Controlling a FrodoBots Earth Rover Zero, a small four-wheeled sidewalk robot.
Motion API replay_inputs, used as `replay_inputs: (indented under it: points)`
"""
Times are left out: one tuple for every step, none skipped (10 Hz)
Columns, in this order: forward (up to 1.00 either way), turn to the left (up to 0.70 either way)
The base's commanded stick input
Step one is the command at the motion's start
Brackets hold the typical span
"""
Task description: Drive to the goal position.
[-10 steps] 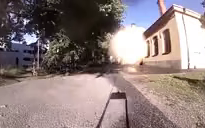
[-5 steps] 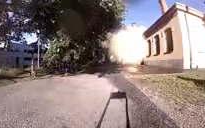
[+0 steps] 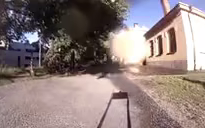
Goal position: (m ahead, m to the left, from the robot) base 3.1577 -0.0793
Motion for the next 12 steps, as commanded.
replay_inputs:
  points:
    - [0.50,0.00]
    - [0.50,0.00]
    - [0.50,0.00]
    - [0.50,0.06]
    - [0.50,0.44]
    - [0.50,0.23]
    - [0.50,0.00]
    - [0.50,0.00]
    - [0.50,0.00]
    - [0.50,0.00]
    - [0.50,0.50]
    - [0.50,0.12]
